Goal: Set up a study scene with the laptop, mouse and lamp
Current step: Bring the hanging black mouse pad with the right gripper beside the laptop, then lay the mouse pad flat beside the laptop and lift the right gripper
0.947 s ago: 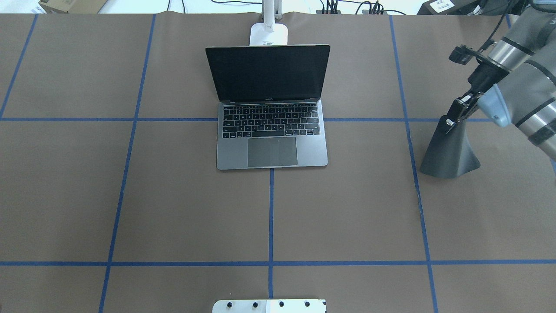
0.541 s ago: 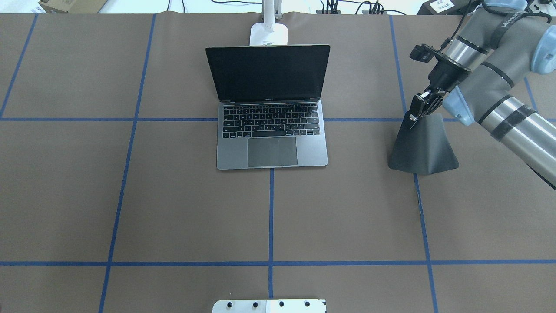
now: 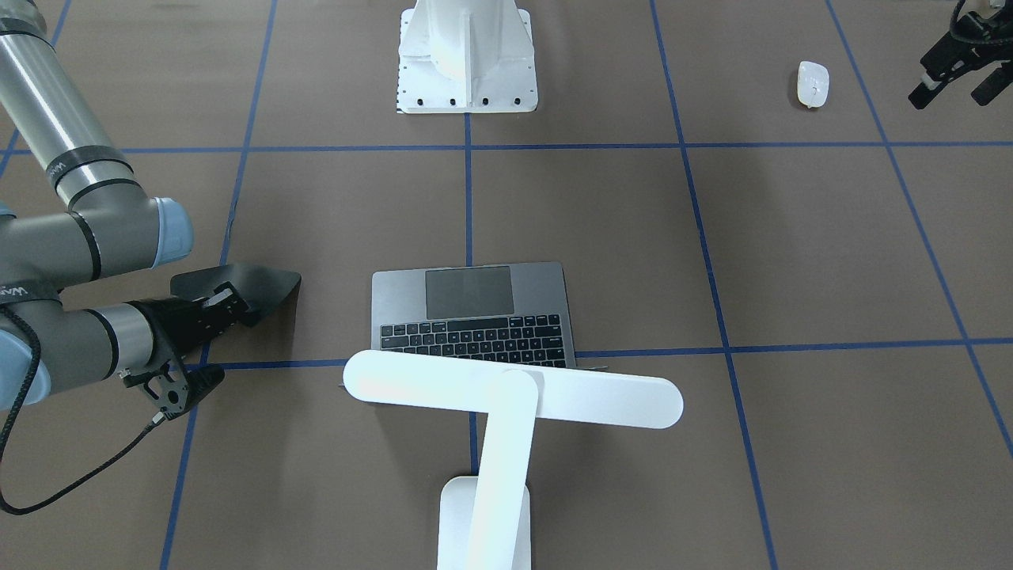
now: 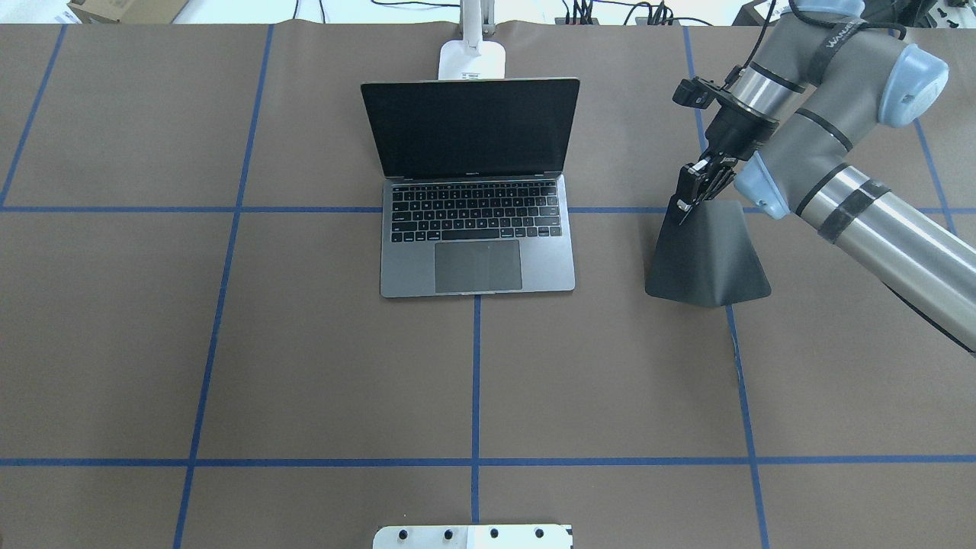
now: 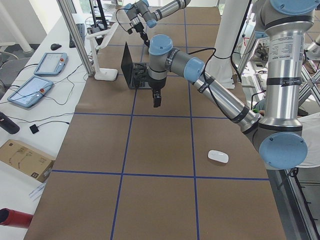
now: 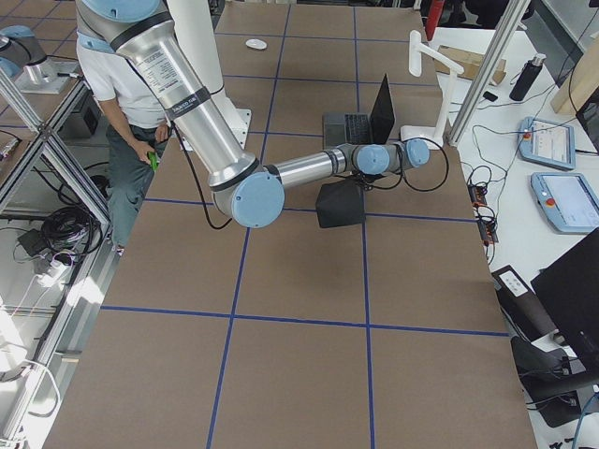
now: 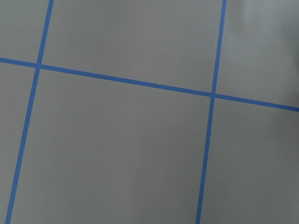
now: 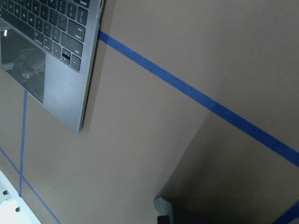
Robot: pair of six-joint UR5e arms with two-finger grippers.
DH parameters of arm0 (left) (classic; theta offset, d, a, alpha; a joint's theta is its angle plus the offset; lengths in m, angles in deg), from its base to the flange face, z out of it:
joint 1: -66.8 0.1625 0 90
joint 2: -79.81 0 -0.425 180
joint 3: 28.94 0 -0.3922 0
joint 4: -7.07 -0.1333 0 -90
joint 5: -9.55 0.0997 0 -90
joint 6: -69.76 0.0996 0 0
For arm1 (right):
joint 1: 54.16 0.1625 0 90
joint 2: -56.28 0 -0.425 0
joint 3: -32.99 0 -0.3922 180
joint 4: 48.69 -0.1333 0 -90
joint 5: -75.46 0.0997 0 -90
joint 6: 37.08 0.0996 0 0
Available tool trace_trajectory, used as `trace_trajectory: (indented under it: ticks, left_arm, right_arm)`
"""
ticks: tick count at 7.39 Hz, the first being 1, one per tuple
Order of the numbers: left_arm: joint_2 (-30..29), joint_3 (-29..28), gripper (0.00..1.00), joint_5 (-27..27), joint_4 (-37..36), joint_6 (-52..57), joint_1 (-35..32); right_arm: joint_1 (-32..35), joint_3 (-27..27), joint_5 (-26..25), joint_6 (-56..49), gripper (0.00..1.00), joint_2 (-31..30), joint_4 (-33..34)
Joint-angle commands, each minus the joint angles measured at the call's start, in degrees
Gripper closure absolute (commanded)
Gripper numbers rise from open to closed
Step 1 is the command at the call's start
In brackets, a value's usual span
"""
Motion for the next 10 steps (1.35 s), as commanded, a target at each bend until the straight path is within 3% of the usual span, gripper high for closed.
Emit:
trace_trajectory:
  ticks: [1,2,3,4,5,6,10]
  left_arm:
    - [0.0,0.1,0.00,0.0,0.0,0.0,-0.2]
    - [0.0,0.2,0.00,0.0,0.0,0.0,-0.2]
    - [0.0,0.4,0.00,0.0,0.0,-0.1,-0.2]
    - [0.0,0.7,0.00,0.0,-0.1,-0.1,-0.3]
    - [0.0,0.7,0.00,-0.3,-0.1,-0.1,-0.6]
    - [0.0,0.7,0.00,-0.3,-0.1,-0.1,-0.6]
    - [0.0,1.0,0.00,-0.3,-0.1,-0.2,-0.8]
  right_arm:
    - [-0.4,-2.3,-0.1,0.0,1.00,2.5,-0.1]
    - [-0.4,-3.4,-0.1,0.1,1.00,3.4,-0.1]
    - [-0.5,-4.1,-0.1,0.5,0.92,4.2,-0.1]
    - [-0.6,-4.9,-0.1,1.3,0.70,5.4,-0.1]
    - [-0.6,-5.0,-0.1,2.0,0.29,6.0,-0.1]
    - [-0.6,-5.1,-0.5,2.2,0.04,6.8,-0.1]
    - [0.6,-5.5,-2.8,7.8,0.02,11.2,-0.2]
